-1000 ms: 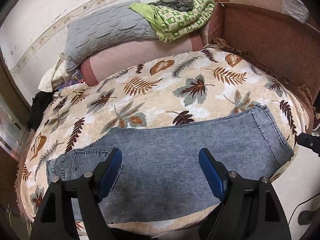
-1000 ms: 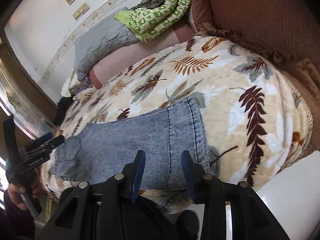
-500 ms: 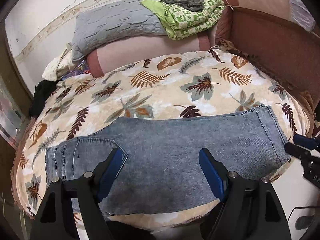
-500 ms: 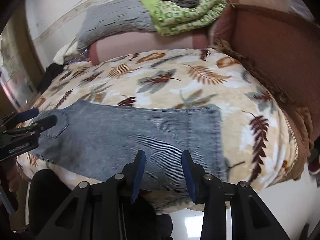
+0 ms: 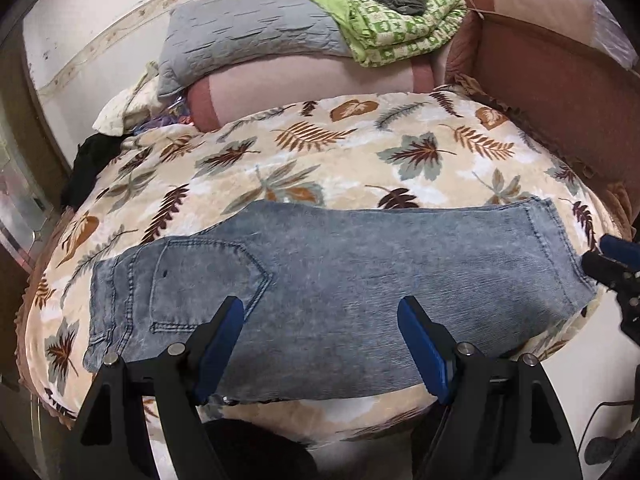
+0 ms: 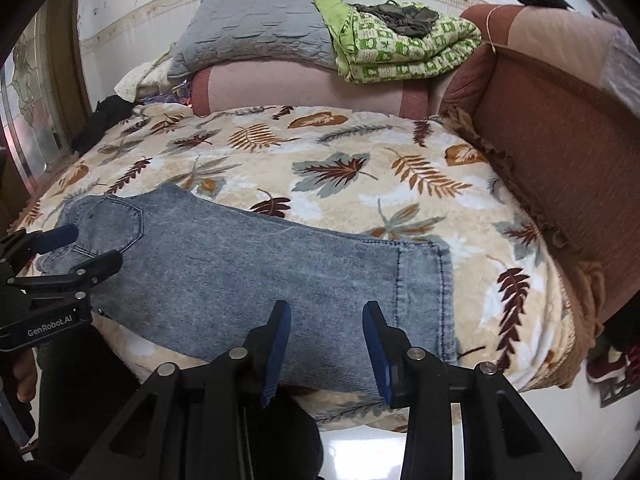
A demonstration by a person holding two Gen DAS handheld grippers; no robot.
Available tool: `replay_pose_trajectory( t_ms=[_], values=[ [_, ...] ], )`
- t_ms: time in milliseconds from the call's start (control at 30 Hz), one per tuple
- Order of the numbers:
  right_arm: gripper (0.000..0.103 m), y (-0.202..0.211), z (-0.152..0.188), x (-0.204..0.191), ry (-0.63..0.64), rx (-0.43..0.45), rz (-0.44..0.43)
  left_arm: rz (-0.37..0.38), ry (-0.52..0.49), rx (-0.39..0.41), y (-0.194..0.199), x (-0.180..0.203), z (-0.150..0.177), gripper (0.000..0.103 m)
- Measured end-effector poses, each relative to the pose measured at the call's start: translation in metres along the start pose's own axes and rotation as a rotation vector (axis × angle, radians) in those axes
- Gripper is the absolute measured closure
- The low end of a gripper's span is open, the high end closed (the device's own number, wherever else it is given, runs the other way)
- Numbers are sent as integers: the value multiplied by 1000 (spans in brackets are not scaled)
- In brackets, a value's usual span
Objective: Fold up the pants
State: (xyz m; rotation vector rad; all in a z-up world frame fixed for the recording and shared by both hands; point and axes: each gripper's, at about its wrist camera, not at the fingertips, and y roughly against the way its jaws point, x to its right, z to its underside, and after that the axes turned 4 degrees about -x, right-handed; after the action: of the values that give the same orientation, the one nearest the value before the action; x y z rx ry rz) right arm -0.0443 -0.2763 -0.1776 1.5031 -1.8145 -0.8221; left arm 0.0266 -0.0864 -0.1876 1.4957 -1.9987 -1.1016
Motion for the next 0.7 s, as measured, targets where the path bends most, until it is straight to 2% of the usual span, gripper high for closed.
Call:
replay_pose_trajectory(
  t_ms=[67,267,367,433,533,700],
  values=[
    [62,-2,1,2,3,-8,10,-17,17,-13,-4,-7,2,23],
    [49,-17,15,23,-19,-45,33,-82,28,-50,-16,-25,11,23],
    [49,-34,29,45,-65,-88,-21,-149,37,-68,-24,-46,15,23],
    [49,-45,39,58,-105,-119,-50,-201,75,-81,-29,-73,19,23],
    [49,-56,50,69,-135,-153,-40,-300,144,-114,-35,-123,27,23],
    [49,-62,39,60,-149,-142,-86,-450,312,-171,-36,-222,55,23]
  ],
)
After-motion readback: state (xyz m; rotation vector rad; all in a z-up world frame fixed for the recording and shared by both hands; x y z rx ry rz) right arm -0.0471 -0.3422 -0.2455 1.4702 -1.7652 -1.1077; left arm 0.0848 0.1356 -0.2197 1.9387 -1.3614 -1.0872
